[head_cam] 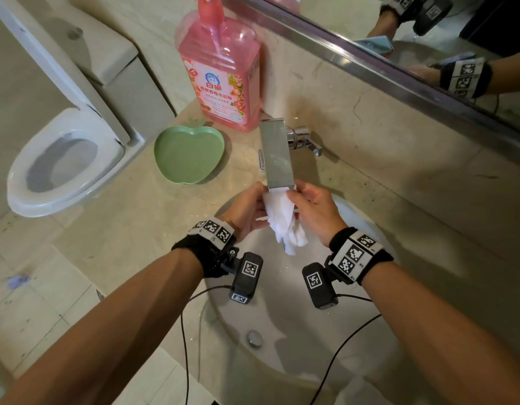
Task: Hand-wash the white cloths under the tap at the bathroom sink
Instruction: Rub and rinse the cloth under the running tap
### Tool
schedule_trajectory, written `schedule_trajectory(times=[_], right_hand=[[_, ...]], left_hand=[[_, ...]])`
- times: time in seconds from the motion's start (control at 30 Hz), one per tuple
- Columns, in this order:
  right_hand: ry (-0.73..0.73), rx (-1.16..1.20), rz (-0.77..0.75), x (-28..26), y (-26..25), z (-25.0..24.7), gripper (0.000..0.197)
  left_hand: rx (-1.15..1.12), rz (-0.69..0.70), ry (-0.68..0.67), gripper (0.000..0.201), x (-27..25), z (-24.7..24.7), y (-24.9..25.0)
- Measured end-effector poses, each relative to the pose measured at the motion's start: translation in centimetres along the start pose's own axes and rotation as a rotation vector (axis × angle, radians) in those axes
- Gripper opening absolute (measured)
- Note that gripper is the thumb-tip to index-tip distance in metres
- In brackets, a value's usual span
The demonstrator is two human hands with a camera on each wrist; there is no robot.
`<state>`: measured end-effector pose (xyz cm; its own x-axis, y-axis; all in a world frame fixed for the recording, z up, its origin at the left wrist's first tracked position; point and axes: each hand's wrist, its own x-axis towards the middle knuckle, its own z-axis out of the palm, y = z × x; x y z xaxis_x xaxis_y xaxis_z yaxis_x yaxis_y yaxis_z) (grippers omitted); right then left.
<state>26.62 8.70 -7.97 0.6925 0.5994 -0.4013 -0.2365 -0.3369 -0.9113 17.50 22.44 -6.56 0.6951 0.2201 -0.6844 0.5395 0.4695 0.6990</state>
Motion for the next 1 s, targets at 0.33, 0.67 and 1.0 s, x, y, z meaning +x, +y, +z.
schedule_trajectory(times=[0.33,0.67,1.0], right_hand=[[0.031,-0.025,0.113,-0.3,0.6,1.1,0.020],[0.101,-0.475,-0.004,-0.4,0.2,0.6,0.020],[0.165,-0.439,0.017,-0.7,-0.4,0.6,0.014]], left_hand=[[0.282,0.162,0.250,0.030,-0.3,-3.1,-0.3],[0.480,0.179,0.340,0.044,-1.4,-3.7,0.7],[0.581,0.158,0.185,0.049,-1.7,-0.1,1.9]])
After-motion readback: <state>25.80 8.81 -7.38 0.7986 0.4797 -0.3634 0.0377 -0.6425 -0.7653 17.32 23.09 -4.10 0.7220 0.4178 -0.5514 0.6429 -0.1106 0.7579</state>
